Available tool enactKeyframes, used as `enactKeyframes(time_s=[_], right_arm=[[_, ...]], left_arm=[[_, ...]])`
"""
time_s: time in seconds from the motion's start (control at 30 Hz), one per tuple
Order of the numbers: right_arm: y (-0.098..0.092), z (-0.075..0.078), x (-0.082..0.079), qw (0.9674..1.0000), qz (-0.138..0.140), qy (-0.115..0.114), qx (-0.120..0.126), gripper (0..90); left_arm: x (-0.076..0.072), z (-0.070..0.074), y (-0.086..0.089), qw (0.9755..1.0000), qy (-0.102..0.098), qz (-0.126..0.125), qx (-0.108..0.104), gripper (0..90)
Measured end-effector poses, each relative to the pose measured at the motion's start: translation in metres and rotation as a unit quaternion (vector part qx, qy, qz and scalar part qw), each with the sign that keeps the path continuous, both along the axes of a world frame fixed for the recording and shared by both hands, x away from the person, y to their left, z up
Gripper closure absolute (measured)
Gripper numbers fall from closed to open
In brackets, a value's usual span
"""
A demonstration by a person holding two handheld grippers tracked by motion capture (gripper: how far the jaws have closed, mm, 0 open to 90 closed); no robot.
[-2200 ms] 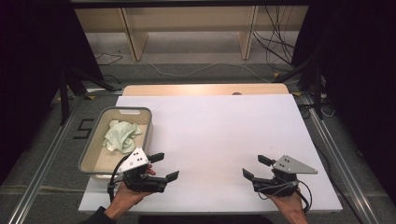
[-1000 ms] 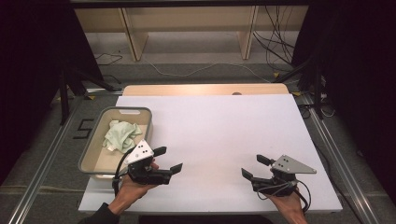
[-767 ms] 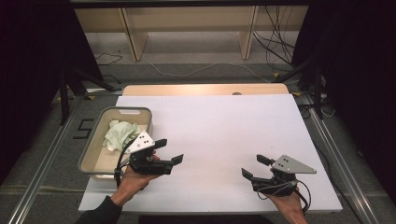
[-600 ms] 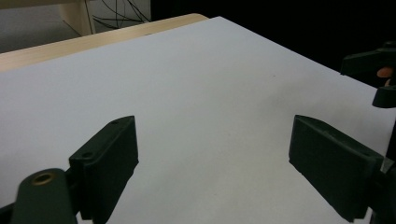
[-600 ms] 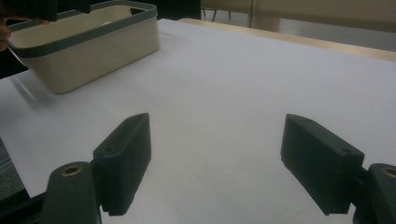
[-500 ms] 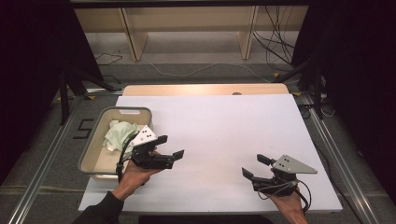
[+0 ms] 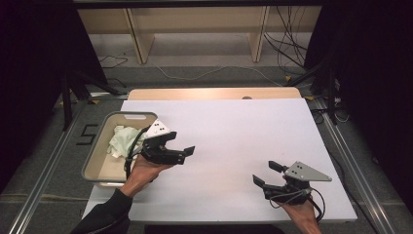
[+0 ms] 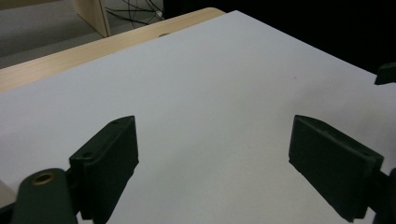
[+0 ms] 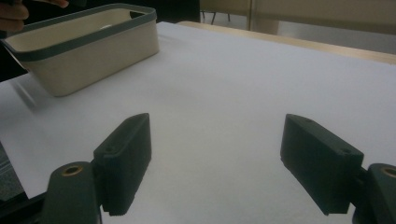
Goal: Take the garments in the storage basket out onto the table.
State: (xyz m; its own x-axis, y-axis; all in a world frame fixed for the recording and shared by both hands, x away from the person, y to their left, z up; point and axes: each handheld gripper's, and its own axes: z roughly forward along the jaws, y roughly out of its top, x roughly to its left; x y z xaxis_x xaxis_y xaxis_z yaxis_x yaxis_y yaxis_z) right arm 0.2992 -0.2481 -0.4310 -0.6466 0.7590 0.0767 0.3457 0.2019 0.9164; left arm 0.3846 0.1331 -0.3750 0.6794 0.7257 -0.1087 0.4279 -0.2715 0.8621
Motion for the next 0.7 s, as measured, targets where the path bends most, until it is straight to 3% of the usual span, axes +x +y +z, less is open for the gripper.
enactKeyframes(time_s=[0.13,0.7], right_arm=[[0.0,0.0,0.0,1.0,0.001,0.0,0.001,25.4],[0.002,-0.001,0.001,1.0,0.004,0.004,-0.002,25.5]], left_arm=[[0.008,0.003,0.002,0.9999,0.0,0.007,0.009,15.1],[0.038,0.006,0.011,0.9995,0.012,0.028,0.0,15.2]])
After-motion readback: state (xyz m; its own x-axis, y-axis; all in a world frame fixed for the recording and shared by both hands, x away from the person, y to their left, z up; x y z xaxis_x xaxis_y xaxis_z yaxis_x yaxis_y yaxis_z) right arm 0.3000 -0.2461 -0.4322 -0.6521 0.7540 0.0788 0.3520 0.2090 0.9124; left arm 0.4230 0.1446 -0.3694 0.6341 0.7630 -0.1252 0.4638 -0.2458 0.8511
